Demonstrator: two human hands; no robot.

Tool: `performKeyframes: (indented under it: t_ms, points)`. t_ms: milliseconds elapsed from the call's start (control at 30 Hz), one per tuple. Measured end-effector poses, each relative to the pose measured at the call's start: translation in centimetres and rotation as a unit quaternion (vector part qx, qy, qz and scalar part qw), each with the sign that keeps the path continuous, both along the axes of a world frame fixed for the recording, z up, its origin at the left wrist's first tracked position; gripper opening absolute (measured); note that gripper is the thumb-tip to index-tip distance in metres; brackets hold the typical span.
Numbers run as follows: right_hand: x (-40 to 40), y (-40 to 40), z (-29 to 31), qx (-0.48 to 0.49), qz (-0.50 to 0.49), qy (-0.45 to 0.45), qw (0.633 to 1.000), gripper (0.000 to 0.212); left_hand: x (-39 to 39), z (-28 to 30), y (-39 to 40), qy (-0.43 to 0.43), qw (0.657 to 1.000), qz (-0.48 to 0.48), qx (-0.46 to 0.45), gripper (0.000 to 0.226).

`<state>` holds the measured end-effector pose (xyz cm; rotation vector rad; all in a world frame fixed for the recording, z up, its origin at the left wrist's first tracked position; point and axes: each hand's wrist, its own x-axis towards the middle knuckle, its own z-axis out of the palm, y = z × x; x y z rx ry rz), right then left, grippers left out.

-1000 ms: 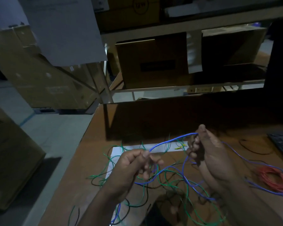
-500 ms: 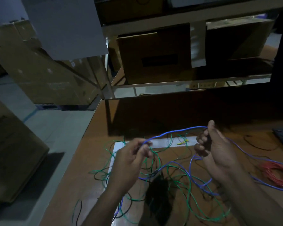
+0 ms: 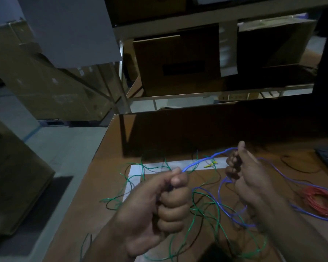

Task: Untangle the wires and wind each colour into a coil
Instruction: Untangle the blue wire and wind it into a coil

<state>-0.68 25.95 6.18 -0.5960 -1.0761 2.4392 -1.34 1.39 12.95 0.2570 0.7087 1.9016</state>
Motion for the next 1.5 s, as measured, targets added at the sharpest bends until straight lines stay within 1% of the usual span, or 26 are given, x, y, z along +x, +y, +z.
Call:
performKeyframes:
  t_ms: [33,100,233,367,433,500,533,633,667,700,767,800,833,867,900,933,967,1033,1067,1133,1200,1267,1333,1367,1433,1500]
  points:
    - [-0.1,-0.1,-0.3,0.007,0.009,-0.008,1.0,0.035,0.0,0.7,0.1,0.007,1.0,-0.008,0.024,0.019]
    - [0.0,-0.6,-0.8,0.022,0.022,-0.014,0.999,0.034,-0.4,1.5,0.3,0.018,0.997,0.041,0.064,0.01]
    - [0.7,-1.5,-1.0,0.068,0.038,-0.013,0.997,0.038,-1.4,1.5,0.1,0.058,0.982,0.159,0.083,0.025]
    - [1.9,-3.7,-1.2,0.193,0.097,-0.065,0.974,0.037,-2.0,1.9,0.7,0.084,0.965,0.225,0.106,0.03]
    - [2.6,-5.0,-1.5,0.268,0.168,-0.093,0.944,0.033,-2.8,2.1,1.4,0.121,0.941,0.303,0.092,0.034]
    - [3.4,-6.0,-1.4,0.347,0.253,-0.095,0.898,0.03,-3.8,2.2,2.3,0.191,0.917,0.34,0.077,0.032]
    - [3.7,-6.3,-1.4,0.396,0.288,-0.089,0.868,0.027,-4.2,2.0,2.8,0.237,0.907,0.342,0.063,0.031]
    - [4.3,-6.7,-0.4,0.53,0.376,-0.094,0.754,0.018,-5.2,0.8,4.1,0.352,0.87,0.345,-0.001,0.029]
    - [4.4,-6.6,0.0,0.546,0.393,-0.092,0.734,0.014,-5.3,0.3,4.4,0.405,0.844,0.351,-0.04,0.028]
    - [4.6,-6.7,0.6,0.554,0.407,-0.086,0.721,0.012,-5.3,-0.1,4.7,0.474,0.799,0.357,-0.098,0.028]
    - [4.8,-6.7,1.6,0.583,0.418,-0.069,0.693,0.013,-5.5,-1.4,4.8,0.623,0.67,0.337,-0.223,0.027]
    - [4.8,-6.6,1.9,0.612,0.408,-0.071,0.674,0.012,-5.8,-2.2,4.7,0.67,0.613,0.318,-0.272,0.028]
    - [4.7,-6.4,2.7,0.65,0.378,-0.078,0.654,0.01,-6.2,-2.9,4.6,0.693,0.577,0.302,-0.308,0.028]
    - [4.7,-5.9,3.1,0.693,0.333,-0.081,0.635,0.011,-6.5,-3.4,4.3,0.699,0.563,0.287,-0.334,0.027]
    - [4.7,-5.5,3.7,0.731,0.276,-0.074,0.62,0.013,-6.6,-3.8,4.1,0.701,0.559,0.268,-0.352,0.025]
    - [4.7,-4.9,4.2,0.76,0.219,-0.065,0.608,0.015,-6.5,-4.0,3.8,0.702,0.564,0.245,-0.36,0.023]
    - [4.8,-4.4,4.8,0.779,0.165,-0.047,0.603,0.017,-6.2,-4.1,3.4,0.69,0.588,0.222,-0.358,0.023]
    - [4.5,-3.1,5.5,0.796,0.074,-0.003,0.6,0.018,-5.0,-3.5,2.8,0.61,0.701,0.182,-0.322,0.026]
    - [4.4,-2.5,5.7,0.788,0.04,0.015,0.615,0.019,-4.5,-3.1,2.7,0.565,0.749,0.17,-0.301,0.029]
    - [3.9,-1.6,6.2,0.754,0.001,0.049,0.656,0.025,-3.6,-2.6,2.6,0.495,0.817,0.148,-0.256,0.037]
    - [3.2,-1.3,6.2,0.721,-0.015,0.067,0.69,0.032,-2.7,-2.3,2.8,0.416,0.884,0.136,-0.164,0.04]
    - [2.2,-1.1,5.5,0.693,-0.027,0.06,0.718,0.038,-2.0,-1.9,2.7,0.299,0.945,0.12,-0.057,0.037]
    - [1.5,-1.1,4.6,0.686,-0.016,0.039,0.726,0.046,-1.9,-1.3,2.3,0.191,0.976,0.084,0.055,0.036]
    - [1.3,-1.2,3.9,0.69,-0.001,0.031,0.723,0.049,-2.1,-1.2,2.1,0.149,0.981,0.069,0.101,0.037]
    - [1.2,-1.5,2.6,0.699,0.031,0.014,0.714,0.053,-2.7,-0.9,1.6,0.086,0.983,0.05,0.154,0.039]
    - [1.5,-1.8,1.6,0.684,0.072,-0.009,0.726,0.054,-3.0,-0.7,1.3,0.06,0.979,0.059,0.184,0.04]
